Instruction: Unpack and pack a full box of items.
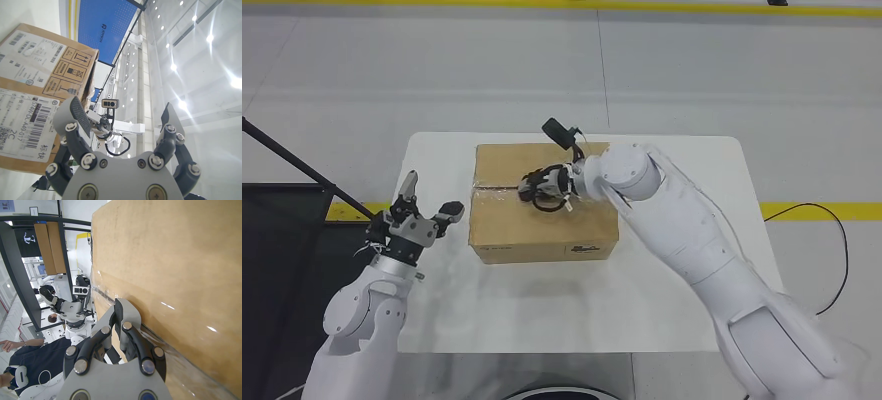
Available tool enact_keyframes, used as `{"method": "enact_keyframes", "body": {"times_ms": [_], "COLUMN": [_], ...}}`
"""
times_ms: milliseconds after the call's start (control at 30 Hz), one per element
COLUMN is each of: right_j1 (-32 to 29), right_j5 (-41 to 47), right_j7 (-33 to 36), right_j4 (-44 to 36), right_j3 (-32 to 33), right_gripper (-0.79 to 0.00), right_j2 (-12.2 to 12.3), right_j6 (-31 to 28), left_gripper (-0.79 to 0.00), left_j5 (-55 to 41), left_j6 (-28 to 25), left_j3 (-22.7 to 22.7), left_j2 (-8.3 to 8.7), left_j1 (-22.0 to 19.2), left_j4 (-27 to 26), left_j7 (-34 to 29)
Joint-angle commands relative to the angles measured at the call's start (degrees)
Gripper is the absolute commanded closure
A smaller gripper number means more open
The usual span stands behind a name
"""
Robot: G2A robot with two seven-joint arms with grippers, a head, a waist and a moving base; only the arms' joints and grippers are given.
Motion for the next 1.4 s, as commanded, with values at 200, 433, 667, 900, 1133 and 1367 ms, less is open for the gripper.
{"method": "enact_keyframes", "body": {"times_ms": [200,433,667,900,1133,1367], "right_j1": [-9.1,-19.1,-27.4,-35.4,-44.5,-45.8], "right_j5": [-9.5,-16.3,-20.0,-20.8,-21.7,-21.5], "right_j7": [1.0,1.8,2.5,0.3,-10.6,-12.4], "right_j4": [-13.2,-25.3,-32.7,-39.5,-47.3,-48.1], "right_j3": [9.6,20.7,30.5,38.7,46.3,46.9], "right_gripper": [0.000,0.000,0.000,0.000,-0.785,-0.463], "right_j2": [5.5,9.7,12.5,14.3,15.0,15.0], "right_j6": [8.6,13.6,16.0,15.5,14.7,14.8], "left_gripper": [-0.785,-0.785,-0.785,-0.785,-0.785,-0.785], "left_j5": [-0.1,-0.2,-0.5,-0.7,-1.1,-1.6], "left_j6": [0.1,0.2,-0.2,-2.1,-8.1,-11.3], "left_j3": [0.5,-0.1,-1.2,-3.8,-7.6,-9.3], "left_j2": [-0.01,0.08,0.17,0.27,0.08,-0.11], "left_j1": [-0.6,-0.5,0.2,2.9,7.2,9.8], "left_j4": [0.1,-0.5,-1.5,-4.1,-7.4,-8.6], "left_j7": [-0.3,-0.6,-0.9,-1.3,-0.5,-0.4]}}
